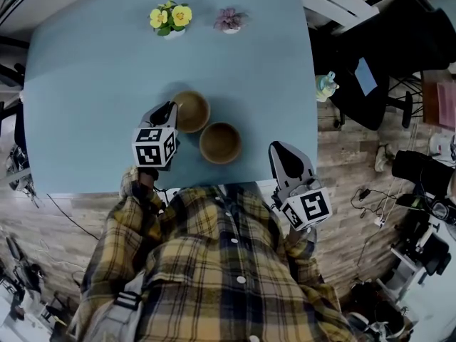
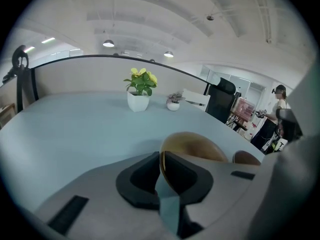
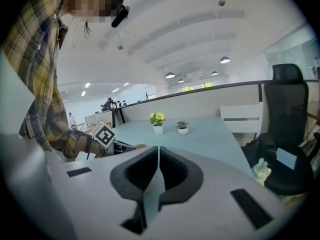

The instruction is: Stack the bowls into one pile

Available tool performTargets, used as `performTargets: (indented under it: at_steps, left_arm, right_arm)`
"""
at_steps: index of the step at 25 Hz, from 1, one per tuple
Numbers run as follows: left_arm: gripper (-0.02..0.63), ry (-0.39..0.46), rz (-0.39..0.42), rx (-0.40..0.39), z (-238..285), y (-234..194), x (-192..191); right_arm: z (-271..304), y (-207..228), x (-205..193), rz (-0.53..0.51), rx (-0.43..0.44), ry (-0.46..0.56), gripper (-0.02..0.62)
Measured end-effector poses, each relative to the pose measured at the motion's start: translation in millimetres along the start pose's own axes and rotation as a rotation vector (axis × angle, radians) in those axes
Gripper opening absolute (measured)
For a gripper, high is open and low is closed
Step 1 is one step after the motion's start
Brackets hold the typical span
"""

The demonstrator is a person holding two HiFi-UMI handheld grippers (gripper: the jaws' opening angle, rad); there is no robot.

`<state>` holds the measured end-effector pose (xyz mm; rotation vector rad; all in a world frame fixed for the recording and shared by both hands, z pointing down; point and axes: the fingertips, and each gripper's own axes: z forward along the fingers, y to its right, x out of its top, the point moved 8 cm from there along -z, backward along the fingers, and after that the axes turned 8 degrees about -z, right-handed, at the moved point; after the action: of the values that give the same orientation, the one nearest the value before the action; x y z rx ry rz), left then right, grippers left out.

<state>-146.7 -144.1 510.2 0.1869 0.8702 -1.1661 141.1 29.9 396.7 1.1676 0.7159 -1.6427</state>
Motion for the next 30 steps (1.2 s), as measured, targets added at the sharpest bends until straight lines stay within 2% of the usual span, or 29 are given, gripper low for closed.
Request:
performTargets:
  at_steps: [2,11,26,30]
  left_arm:
    - [0.018,0.004,0.002,0.002,0,1,0]
    - [0.012,0.038,-0.021,0.013,-7,3,0]
    - [0.006,0.159,-0.050,0.074,-51,10,5]
    - [0.006,0.202,-0.050,0.067,-68,18,14]
  right_arm:
    - [-1,-1,0,-0.006,0.004,0.004,0.003]
    - [-8,-3,-4,-0.028,-0.003,0.003,0.003]
    - [-8,6,3,-0.057,0.038,0.032,0.003]
    - [-4,11,3,-0.056,0.058,0.035,0.003]
